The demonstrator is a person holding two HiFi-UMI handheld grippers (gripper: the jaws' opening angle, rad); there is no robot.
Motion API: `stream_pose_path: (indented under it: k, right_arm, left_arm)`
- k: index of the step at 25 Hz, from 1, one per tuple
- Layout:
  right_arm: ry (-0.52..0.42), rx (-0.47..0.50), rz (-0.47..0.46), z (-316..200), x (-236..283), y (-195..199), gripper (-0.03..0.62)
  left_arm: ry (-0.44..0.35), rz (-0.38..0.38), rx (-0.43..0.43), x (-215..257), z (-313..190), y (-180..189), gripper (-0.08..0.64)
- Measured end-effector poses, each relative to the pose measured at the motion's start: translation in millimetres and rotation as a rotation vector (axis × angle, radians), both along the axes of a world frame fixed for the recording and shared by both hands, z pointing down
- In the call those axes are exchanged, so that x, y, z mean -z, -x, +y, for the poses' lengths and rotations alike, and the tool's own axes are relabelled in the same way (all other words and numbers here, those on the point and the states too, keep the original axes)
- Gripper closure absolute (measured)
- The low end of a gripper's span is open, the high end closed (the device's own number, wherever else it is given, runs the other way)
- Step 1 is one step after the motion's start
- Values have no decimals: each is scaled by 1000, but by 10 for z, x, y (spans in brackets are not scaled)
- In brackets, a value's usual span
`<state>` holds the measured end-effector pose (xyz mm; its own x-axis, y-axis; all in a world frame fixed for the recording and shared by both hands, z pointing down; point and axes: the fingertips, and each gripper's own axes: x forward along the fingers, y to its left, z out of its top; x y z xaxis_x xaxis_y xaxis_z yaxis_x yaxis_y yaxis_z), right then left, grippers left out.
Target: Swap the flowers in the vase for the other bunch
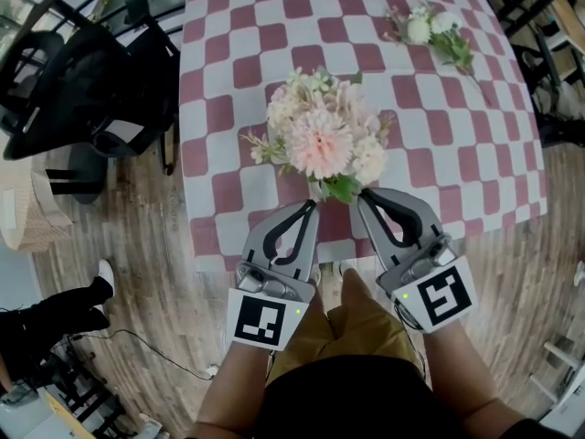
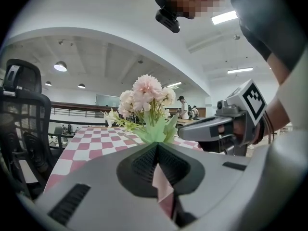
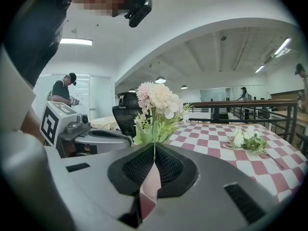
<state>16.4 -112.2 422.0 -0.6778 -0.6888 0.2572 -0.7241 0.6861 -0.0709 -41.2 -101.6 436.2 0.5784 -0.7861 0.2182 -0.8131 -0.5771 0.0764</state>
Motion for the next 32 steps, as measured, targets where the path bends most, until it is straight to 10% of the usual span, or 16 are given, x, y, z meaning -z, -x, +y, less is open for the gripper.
stream_pose_path:
  k: [32]
  right_arm:
    - [-206,-73,7,-107,1111,-92,558]
  left_arm:
    - [-207,-11,-59,1195,-207,-9,552]
